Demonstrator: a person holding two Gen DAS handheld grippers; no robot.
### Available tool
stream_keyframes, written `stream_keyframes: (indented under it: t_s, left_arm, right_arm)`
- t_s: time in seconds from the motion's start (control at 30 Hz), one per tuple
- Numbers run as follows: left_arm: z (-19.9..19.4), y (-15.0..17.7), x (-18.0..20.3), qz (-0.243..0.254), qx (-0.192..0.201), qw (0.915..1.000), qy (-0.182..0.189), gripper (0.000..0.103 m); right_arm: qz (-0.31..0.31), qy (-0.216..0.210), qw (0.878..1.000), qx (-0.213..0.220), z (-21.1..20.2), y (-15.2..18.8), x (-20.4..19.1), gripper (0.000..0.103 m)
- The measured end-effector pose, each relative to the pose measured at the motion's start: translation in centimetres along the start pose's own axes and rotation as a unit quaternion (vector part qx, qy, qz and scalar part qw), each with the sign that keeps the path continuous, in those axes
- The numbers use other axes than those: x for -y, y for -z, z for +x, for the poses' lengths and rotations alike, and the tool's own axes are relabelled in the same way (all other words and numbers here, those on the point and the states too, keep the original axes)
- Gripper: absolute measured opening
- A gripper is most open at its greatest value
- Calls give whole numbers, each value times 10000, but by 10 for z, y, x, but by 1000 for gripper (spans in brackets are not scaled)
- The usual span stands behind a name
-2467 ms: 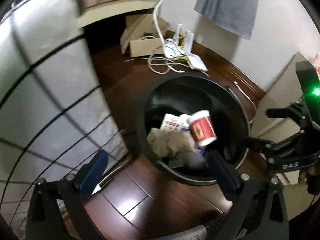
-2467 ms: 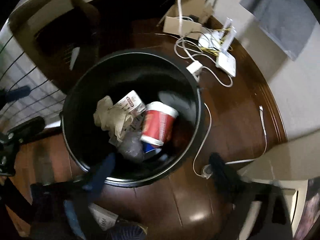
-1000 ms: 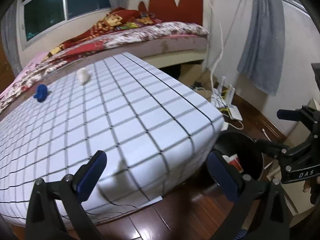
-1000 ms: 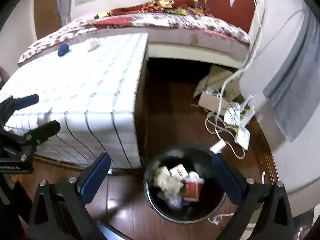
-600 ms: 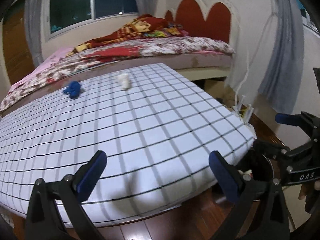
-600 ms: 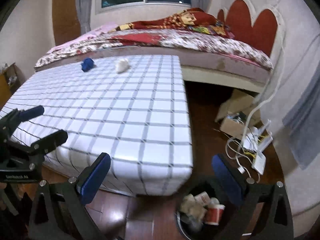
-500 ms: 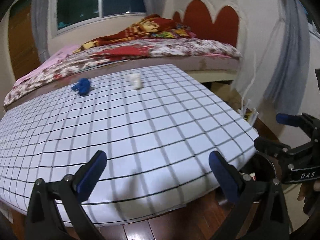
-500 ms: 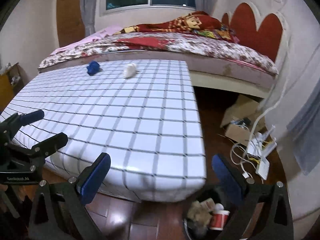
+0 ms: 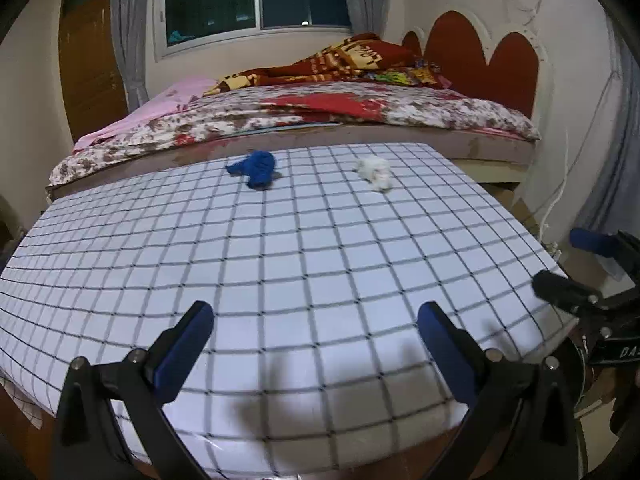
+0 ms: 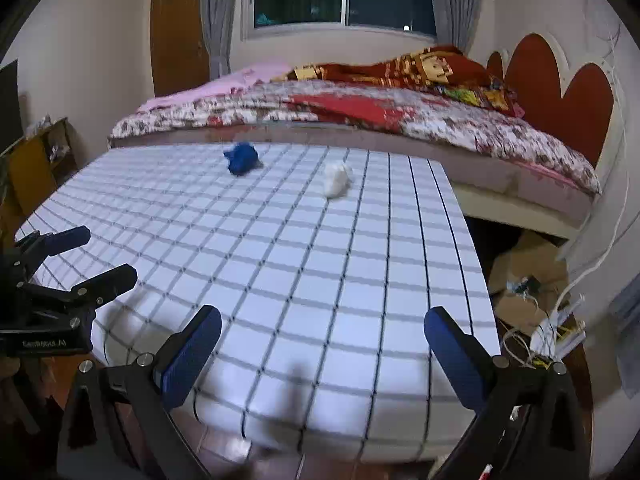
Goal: Collect trash
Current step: 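Move both tools back over the table toward the blue cloth and tissue, then grasp the blue cloth with the left tool while the right tool grasps the white tissue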
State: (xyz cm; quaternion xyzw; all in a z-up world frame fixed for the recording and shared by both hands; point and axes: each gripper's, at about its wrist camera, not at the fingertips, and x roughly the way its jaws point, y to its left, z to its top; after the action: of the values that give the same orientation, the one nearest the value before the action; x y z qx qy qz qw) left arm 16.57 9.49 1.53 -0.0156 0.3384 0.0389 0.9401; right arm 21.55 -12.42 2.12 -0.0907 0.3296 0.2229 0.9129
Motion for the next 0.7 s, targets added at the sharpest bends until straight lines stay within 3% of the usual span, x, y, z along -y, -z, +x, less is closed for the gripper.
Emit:
stream_keyframes:
  t_s: [0.13,0.2,0.27,0.4,0.47,0.53,0.7]
  left_arm:
    - [14,-17,-24,-93,70,9999,89,102]
    - [32,-29,-36,-134,41,9998,102,101]
    - [57,-43,-48,-185,-28,9997,165,92]
    - [109,-72,-63,-245,-106,9996,99,91]
    - [138,-87,-70,-290,-145,9994,110,90]
    - [160,-98,-75,-297,-201,9993,130,84]
    - [209,-117,-82,-233,-359,9989,176,80]
  right_arm:
    - [226,-97,9996,101,21,-20,1,102]
    - [403,-183,9990,-68,41,-36,4,102]
    - [513,14,9987,-66,61,-51,7,102]
    - [468,67,9985,-279,122,-84,12,102]
    - [484,-59,9979,-438,157,-98,16,94]
    - [501,-121,9963,-687,195,-109,18,78]
    - [478,-270,9946,-881,243,-118,20,64]
